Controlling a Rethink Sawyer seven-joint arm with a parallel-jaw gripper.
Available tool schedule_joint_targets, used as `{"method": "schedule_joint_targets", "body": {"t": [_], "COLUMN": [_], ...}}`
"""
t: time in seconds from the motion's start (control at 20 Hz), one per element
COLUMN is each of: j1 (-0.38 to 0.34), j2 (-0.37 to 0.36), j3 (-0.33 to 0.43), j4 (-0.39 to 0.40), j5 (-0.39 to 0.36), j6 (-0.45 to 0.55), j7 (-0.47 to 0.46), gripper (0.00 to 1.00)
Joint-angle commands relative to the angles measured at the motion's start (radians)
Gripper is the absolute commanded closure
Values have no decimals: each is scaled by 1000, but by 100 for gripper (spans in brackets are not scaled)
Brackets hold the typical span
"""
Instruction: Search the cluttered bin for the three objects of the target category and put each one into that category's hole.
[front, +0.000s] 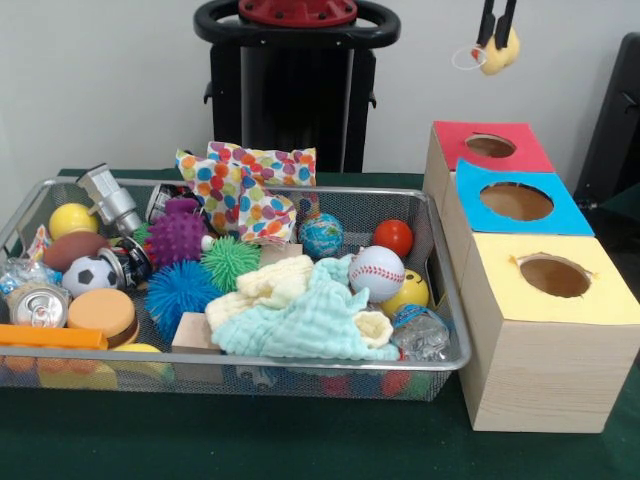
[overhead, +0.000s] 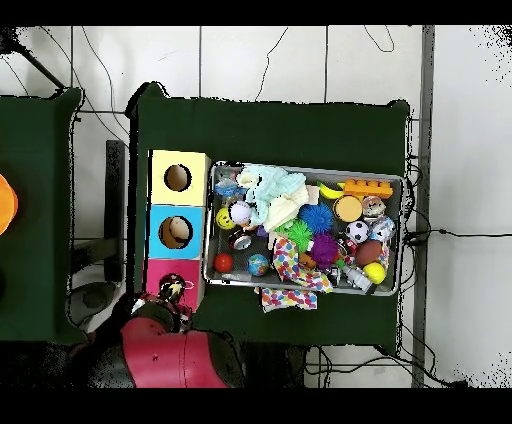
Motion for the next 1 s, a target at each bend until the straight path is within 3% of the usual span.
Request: {"method": "schedule_joint_targets", "body": {"t": [0.05,0.5,1.0], "j1": [-29,-35,21], "j2": [125,196,202], "j3": [11,4,-39], "j4": [36,-22,-5], "j5": [53,65,76], "j6": [-76,-119,-145], "j7": [191,177,206], "gripper": [100,100,100]}}
